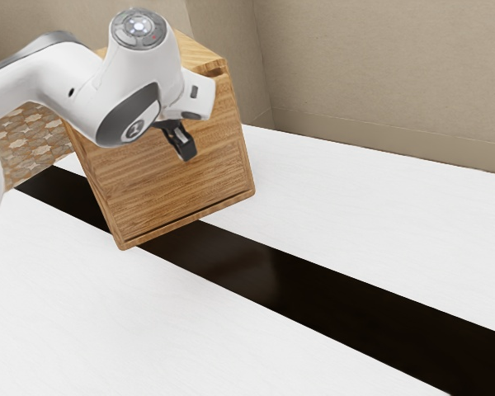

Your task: Pull the drawer handle with one arm to open the drawer

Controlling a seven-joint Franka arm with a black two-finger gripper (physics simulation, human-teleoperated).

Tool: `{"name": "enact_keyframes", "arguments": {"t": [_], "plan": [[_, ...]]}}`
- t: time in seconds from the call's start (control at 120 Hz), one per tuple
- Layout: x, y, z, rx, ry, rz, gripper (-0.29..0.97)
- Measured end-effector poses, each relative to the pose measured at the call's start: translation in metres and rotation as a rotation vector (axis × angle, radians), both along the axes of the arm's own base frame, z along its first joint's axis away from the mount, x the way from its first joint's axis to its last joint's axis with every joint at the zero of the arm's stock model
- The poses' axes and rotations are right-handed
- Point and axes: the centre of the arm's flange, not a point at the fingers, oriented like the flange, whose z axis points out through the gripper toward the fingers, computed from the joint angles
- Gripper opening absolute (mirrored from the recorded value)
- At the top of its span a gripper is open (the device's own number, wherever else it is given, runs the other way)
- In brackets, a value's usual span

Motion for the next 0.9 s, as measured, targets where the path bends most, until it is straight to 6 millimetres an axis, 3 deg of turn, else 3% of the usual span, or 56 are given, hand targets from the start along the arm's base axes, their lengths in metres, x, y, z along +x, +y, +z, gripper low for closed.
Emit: {"name": "enact_keyframes", "arguments": {"t": [0.233,0.517,0.667,0.9], "plan": [[-0.027,-0.038,0.0,0.031,0.005,-0.031,0.61],[-0.043,-0.094,-0.002,0.07,-0.007,-0.074,0.65],[-0.073,-0.131,0.0,0.077,-0.013,-0.103,0.61],[-0.099,-0.159,0.002,0.095,-0.028,-0.092,0.65]]}}
